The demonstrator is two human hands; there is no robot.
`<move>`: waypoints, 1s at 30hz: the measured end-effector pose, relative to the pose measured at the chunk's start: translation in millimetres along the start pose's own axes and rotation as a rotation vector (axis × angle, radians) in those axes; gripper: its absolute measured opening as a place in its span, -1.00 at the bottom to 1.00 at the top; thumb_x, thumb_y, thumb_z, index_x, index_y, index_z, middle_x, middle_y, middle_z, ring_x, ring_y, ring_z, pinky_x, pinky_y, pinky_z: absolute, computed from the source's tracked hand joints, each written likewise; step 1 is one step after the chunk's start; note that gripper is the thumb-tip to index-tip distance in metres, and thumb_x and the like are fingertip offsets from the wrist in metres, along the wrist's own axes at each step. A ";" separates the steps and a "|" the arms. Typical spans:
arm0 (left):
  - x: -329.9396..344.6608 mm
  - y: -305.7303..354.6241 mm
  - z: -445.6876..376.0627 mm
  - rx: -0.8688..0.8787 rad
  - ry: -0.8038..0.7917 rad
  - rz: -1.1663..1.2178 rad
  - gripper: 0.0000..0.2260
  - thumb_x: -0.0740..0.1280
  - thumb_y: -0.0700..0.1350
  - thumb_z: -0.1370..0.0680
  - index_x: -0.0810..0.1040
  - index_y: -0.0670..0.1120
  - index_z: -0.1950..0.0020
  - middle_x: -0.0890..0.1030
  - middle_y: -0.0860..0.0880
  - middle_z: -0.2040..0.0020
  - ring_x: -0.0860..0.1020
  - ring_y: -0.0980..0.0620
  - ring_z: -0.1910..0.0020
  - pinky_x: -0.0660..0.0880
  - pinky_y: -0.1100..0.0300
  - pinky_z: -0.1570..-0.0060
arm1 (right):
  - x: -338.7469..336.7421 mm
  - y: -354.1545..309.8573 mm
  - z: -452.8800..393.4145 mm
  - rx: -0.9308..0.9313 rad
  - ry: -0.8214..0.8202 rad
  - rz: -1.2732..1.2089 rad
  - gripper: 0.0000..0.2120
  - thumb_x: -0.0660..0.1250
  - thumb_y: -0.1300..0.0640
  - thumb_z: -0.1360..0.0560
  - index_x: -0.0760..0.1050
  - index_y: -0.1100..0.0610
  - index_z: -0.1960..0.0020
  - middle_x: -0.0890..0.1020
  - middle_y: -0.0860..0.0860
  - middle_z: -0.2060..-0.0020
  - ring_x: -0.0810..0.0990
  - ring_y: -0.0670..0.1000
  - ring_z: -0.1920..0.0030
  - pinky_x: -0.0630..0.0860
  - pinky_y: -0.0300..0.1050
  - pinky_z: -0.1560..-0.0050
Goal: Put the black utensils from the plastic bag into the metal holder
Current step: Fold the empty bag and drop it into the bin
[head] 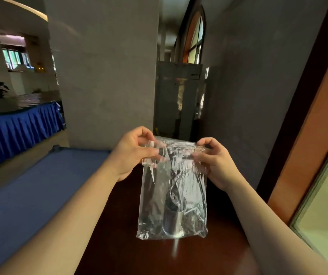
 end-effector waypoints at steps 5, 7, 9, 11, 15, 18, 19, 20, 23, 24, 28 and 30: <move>-2.4 -0.4 2.4 0.029 -0.001 -0.041 -0.37 0.37 -0.45 -0.53 0.40 0.09 -0.45 0.74 -0.20 -0.05 0.74 -0.23 0.14 0.63 0.14 0.36 | 4.8 1.9 5.0 -0.033 0.062 0.014 -0.37 0.51 0.27 -0.45 0.35 0.07 -0.44 0.71 0.24 -0.10 0.74 0.14 0.16 0.67 -0.03 0.24; -2.0 -1.7 1.7 0.050 0.018 -0.027 -0.32 0.36 -0.45 -0.53 0.36 0.11 -0.51 0.74 -0.19 -0.04 0.75 -0.21 0.14 0.63 0.14 0.36 | 6.8 6.4 10.2 0.055 -0.026 -0.046 -0.25 0.57 0.04 -0.42 0.29 0.03 -0.50 0.64 0.23 -0.24 0.70 0.30 -0.06 0.64 0.27 -0.07; -3.1 -0.7 1.2 0.071 0.044 -0.032 -0.31 0.37 -0.44 -0.53 0.33 0.09 -0.54 0.75 -0.17 -0.03 0.75 -0.19 0.14 0.63 0.13 0.35 | 10.5 11.5 17.3 0.149 -0.188 -0.055 -0.28 0.53 -0.03 -0.45 0.31 0.07 -0.51 0.57 0.29 -0.33 0.58 0.43 -0.22 0.46 0.47 -0.25; -5.3 1.4 0.0 0.088 0.076 -0.046 -0.30 0.37 -0.43 -0.53 0.31 0.09 -0.56 0.75 -0.16 -0.03 0.75 -0.18 0.13 0.64 0.12 0.35 | 14.6 15.0 21.0 0.190 -0.270 -0.004 -0.41 0.50 0.03 -0.49 0.41 0.17 -0.44 0.57 0.33 -0.29 0.54 0.47 -0.22 0.40 0.50 -0.27; -8.4 6.1 -0.9 0.104 0.103 0.020 -0.18 0.51 -0.22 -0.50 0.15 0.12 -0.62 0.72 -0.13 -0.16 0.74 -0.11 0.08 0.66 0.10 0.29 | 21.4 11.4 18.4 0.161 -0.165 0.094 -0.78 0.53 0.17 -0.45 0.65 0.19 -0.07 0.71 0.14 0.15 0.67 0.11 0.24 0.65 -0.01 0.20; -13.6 1.0 2.7 -0.065 0.061 0.167 0.17 0.61 0.22 -0.25 -0.06 0.15 -0.65 0.57 -0.18 -0.39 0.70 -0.20 -0.13 0.69 -0.07 0.09 | 23.5 6.4 12.7 0.101 -0.114 0.009 -0.87 0.50 0.21 -0.45 0.68 0.16 0.00 0.71 0.10 0.24 0.69 -0.01 0.37 0.58 -0.22 0.41; -14.6 -2.7 6.1 -0.149 0.011 0.173 0.19 0.59 0.29 -0.22 -0.05 0.12 -0.65 0.54 -0.21 -0.41 0.68 -0.24 -0.16 0.68 -0.12 0.05 | 24.3 4.2 10.2 0.081 -0.106 -0.005 -0.87 0.49 0.21 -0.45 0.68 0.17 0.00 0.72 0.10 0.23 0.70 0.00 0.35 0.59 -0.21 0.40; -15.7 -7.3 10.1 -0.225 -0.063 0.158 0.12 0.55 0.32 -0.27 0.01 0.07 -0.65 0.55 -0.24 -0.39 0.67 -0.28 -0.17 0.67 -0.16 0.02 | 24.9 2.0 7.8 0.062 -0.101 -0.004 -0.86 0.49 0.21 -0.46 0.67 0.17 -0.01 0.73 0.10 0.22 0.71 0.01 0.33 0.61 -0.19 0.38; -17.1 -19.3 20.0 -0.326 -0.264 0.108 -0.32 0.43 0.15 -0.49 0.35 -0.06 -0.55 0.64 -0.29 -0.25 0.67 -0.35 -0.13 0.68 -0.11 0.04 | 27.2 -1.4 3.1 0.026 -0.093 0.031 -0.87 0.49 0.21 -0.46 0.67 0.15 -0.01 0.73 0.09 0.21 0.70 -0.01 0.30 0.62 -0.16 0.35; -17.1 -20.9 21.5 -0.325 -0.289 0.112 -0.46 0.42 0.07 -0.54 0.44 -0.05 -0.49 0.66 -0.30 -0.22 0.68 -0.35 -0.10 0.69 -0.06 0.09 | 27.4 -1.7 2.3 0.019 -0.090 0.053 -0.87 0.49 0.19 -0.46 0.68 0.14 -0.01 0.73 0.09 0.21 0.69 -0.02 0.30 0.61 -0.17 0.37; -21.2 -20.9 22.0 -0.254 -0.269 0.128 -0.68 0.30 -0.15 -0.64 0.56 0.05 -0.38 0.68 -0.34 -0.14 0.71 -0.31 0.01 0.69 0.03 0.21 | 29.2 -2.7 1.8 0.040 -0.139 0.008 -0.65 0.57 0.08 -0.42 0.63 0.18 -0.15 0.71 0.27 0.07 0.73 0.21 0.26 0.66 0.00 0.30; -24.2 -19.9 21.9 -0.219 -0.251 0.136 -0.66 0.27 -0.18 -0.66 0.54 0.08 -0.41 0.68 -0.34 -0.14 0.72 -0.27 0.04 0.68 0.06 0.23 | 27.2 -2.7 3.7 0.089 -0.203 -0.024 -0.49 0.58 0.04 -0.41 0.55 0.18 -0.29 0.68 0.33 -0.04 0.73 0.31 0.17 0.67 0.12 0.21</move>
Point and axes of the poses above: each hand's wrist, its own z-axis away from the middle knuckle, its own x-axis out of the palm, y = z × x, the point moved 1 cm from there along -z, towards the middle knuckle
